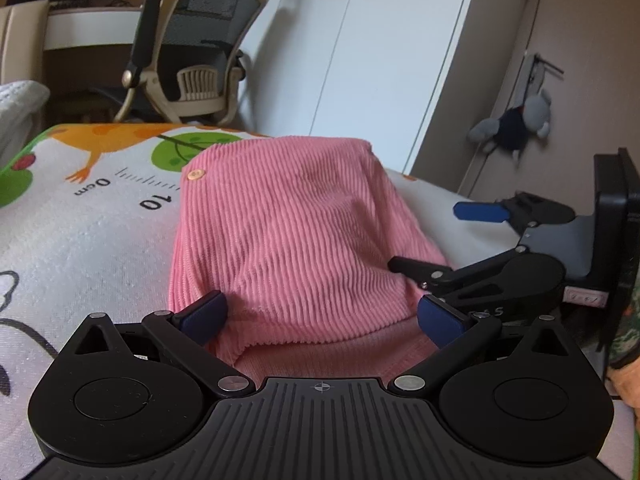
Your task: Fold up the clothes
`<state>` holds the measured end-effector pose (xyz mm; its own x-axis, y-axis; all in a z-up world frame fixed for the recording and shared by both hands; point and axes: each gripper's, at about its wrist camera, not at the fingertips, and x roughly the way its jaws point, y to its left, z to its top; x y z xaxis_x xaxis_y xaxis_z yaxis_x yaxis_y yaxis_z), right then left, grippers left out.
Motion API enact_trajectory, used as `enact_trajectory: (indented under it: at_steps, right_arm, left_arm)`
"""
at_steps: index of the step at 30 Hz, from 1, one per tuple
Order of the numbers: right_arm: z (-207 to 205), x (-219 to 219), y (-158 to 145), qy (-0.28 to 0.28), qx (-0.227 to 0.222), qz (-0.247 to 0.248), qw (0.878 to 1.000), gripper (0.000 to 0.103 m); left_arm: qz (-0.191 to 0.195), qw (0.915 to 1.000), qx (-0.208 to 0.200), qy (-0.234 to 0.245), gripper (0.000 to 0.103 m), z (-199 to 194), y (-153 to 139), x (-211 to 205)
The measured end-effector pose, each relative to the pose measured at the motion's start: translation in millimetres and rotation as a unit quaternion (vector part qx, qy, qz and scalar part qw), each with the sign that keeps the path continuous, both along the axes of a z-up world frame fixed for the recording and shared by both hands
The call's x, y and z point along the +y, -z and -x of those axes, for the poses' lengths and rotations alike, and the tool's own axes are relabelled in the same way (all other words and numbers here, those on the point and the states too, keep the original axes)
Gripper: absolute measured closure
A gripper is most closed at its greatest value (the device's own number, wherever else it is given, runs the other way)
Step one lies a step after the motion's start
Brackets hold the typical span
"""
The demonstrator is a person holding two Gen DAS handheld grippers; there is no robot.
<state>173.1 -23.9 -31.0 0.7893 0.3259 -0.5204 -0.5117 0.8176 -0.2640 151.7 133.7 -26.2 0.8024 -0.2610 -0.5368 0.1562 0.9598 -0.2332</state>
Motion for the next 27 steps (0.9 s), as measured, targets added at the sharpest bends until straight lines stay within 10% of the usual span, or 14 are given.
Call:
enact_trajectory:
  at_steps: [21, 27]
  right_arm:
    - [20.5, -3.5, 0.0, 0.015, -0.029, 0.003, 0.999, 0.0]
    - [74.4, -27.1, -1.4, -0.001, 0.029, -0.017, 0.999, 0.0]
  left_arm:
    - [-0.038, 0.9969, 0.024, -0.066, 0.0, 10.0, 0.4, -9.1]
    - [-0.081, 0.9919, 0.045, -0.086, 0.0, 56.8, 0.3, -38.2]
